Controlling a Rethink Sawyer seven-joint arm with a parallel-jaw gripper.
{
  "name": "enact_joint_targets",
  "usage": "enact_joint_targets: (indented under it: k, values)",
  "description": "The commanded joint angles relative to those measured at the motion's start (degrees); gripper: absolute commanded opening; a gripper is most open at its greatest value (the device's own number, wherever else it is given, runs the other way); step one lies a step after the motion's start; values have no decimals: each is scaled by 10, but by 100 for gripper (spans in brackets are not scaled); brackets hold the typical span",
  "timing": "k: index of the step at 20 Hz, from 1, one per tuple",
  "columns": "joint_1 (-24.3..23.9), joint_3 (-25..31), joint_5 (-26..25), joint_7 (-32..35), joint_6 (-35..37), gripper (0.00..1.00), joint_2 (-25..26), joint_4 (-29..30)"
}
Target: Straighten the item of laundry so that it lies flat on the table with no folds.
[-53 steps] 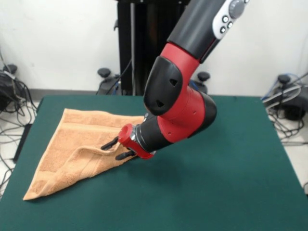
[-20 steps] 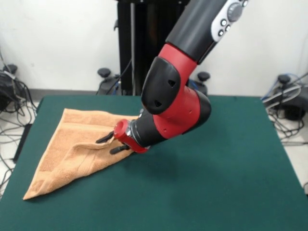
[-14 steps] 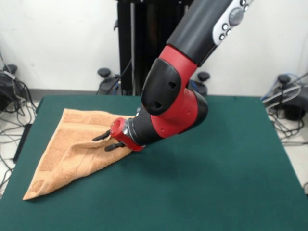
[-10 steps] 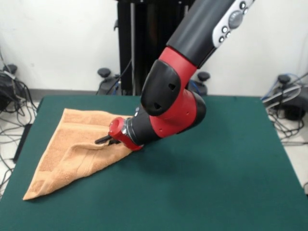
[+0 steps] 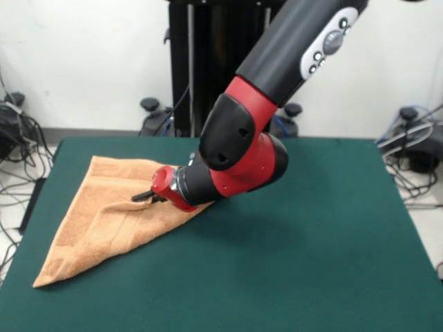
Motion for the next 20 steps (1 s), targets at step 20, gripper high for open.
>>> enact_joint_targets:
  k: [20]
  values:
    - [-70,89,129,107,182,0,-127,-167]
